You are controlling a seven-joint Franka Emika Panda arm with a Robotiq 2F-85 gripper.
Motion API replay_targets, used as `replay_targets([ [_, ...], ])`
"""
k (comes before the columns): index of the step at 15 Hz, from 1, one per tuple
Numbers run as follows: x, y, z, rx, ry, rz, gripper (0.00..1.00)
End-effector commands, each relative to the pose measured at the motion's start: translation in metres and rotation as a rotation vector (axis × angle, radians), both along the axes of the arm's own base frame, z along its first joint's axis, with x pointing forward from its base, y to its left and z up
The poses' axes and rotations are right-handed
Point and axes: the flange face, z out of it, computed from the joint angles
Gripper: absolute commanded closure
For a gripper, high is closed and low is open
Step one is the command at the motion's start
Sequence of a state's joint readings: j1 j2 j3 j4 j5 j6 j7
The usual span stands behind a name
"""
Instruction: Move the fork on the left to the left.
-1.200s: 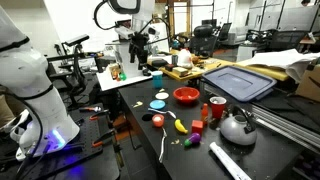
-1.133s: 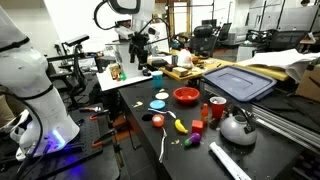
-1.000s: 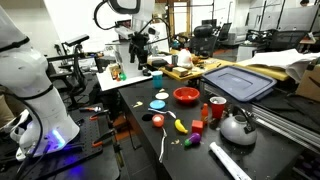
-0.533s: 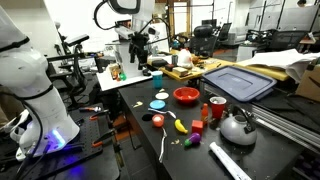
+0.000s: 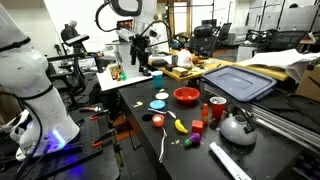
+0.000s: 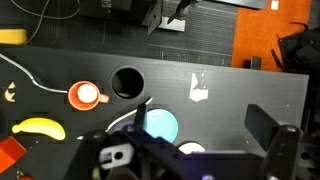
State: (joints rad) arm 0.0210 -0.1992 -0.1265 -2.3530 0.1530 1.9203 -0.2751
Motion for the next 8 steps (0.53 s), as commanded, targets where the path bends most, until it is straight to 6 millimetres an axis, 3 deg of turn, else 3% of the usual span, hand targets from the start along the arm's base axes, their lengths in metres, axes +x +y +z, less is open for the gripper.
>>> replay_targets([
  [1,0.015,-0.014,-0.022,-0.004,-0.009,-0.014,0.00],
  [8,0.051,-0.023,-0.076,-0.073,-0.086,-0.100,0.00],
])
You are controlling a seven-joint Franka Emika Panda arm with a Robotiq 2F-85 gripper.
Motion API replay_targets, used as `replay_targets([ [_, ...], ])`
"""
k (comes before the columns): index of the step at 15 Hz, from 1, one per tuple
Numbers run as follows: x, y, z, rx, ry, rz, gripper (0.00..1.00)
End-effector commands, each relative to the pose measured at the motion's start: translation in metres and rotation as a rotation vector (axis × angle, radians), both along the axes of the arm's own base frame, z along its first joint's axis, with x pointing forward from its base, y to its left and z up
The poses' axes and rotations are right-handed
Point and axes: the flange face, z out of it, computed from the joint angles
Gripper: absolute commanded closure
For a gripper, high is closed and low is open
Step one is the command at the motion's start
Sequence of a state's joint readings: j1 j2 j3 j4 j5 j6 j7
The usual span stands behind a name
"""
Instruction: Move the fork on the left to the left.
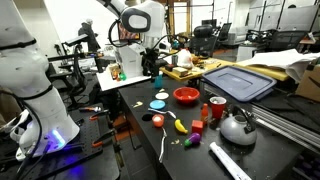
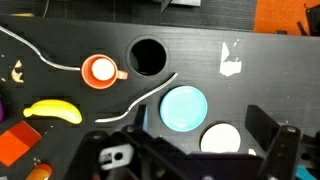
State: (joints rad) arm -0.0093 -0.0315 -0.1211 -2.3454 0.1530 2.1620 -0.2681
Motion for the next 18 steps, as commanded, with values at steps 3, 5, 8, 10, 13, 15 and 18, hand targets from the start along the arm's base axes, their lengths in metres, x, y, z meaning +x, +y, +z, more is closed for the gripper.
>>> replay_targets([
  [3,0.024,-0.007,-0.047,-0.042,-0.012,-0.099,0.00],
  [5,0.030,-0.007,-0.060,-0.059,-0.029,-0.155,0.00],
  [8,0.042,-0.005,-0.078,-0.075,-0.027,-0.267,0.00],
  [10,0.048,-0.005,-0.092,-0.090,-0.003,-0.349,0.00],
  [13,0.054,-0.005,-0.115,-0.140,0.041,-0.515,0.00],
  [15,0.058,-0.006,-0.134,-0.159,0.067,-0.610,0.00],
  [18,0.060,-0.012,-0.160,-0.181,0.120,-0.728,0.00],
])
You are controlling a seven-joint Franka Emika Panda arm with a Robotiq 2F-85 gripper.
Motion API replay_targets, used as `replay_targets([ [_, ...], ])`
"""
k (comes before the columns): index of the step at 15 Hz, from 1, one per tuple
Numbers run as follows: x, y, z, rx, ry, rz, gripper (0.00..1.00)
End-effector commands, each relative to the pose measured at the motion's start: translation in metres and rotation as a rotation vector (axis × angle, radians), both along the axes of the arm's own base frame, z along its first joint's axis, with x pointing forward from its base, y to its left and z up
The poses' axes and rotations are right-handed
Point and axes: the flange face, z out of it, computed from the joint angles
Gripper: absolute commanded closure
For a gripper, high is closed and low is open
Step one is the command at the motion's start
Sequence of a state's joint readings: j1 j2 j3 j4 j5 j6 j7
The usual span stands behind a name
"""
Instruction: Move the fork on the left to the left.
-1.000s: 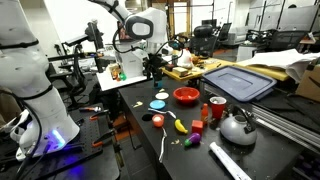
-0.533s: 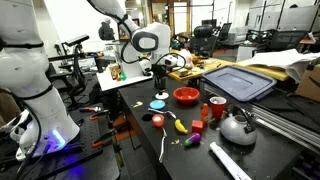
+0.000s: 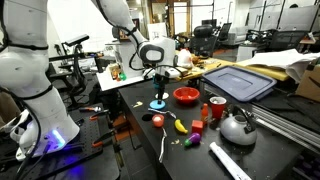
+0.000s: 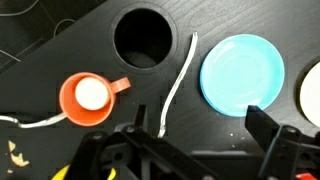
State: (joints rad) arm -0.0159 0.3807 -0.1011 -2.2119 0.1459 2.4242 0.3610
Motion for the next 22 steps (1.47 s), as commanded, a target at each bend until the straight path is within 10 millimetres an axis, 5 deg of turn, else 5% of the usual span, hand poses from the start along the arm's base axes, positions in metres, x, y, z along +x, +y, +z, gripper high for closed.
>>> replay_targets([
  [1,0.009,-0.007,-0.025,-0.027,0.033,-0.153,0.00],
  [13,0.001,-0.044,-0.072,0.017,-0.010,-0.441,0.00],
  [14,0.001,-0.047,-0.072,0.015,-0.021,-0.454,0.25],
  [22,0.005,-0.051,-0.056,0.023,-0.060,-0.479,0.80],
])
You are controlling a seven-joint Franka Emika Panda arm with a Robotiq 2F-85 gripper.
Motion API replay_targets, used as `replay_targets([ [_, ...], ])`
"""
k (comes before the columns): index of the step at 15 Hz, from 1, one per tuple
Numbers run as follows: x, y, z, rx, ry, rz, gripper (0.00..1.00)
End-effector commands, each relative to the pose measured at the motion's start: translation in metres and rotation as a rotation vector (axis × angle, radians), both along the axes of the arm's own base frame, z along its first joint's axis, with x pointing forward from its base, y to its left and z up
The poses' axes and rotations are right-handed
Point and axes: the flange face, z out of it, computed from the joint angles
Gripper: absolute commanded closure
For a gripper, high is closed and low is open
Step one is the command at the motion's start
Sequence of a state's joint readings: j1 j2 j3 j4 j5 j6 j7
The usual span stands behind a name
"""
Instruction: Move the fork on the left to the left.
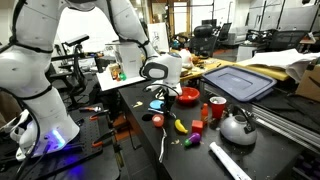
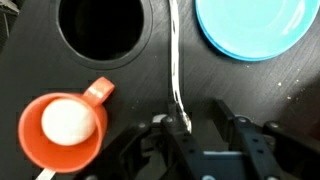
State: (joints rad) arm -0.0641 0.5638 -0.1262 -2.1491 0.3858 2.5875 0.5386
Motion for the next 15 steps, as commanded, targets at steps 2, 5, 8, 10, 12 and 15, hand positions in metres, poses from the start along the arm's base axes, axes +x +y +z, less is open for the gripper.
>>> replay_targets([
  [2,0.001,0.001,0.013,-0.002,-0.024,-0.002,0.95],
  [5,0.004,0.005,0.025,-0.014,-0.028,0.030,1.00],
  [8,0.011,0.010,0.040,-0.050,-0.035,0.086,0.98],
  [10,0.017,0.012,0.049,-0.073,-0.042,0.137,0.98],
  [12,0.022,0.017,0.059,-0.094,-0.047,0.203,0.98],
  [15,0.030,0.028,0.072,-0.112,-0.066,0.299,0.98],
])
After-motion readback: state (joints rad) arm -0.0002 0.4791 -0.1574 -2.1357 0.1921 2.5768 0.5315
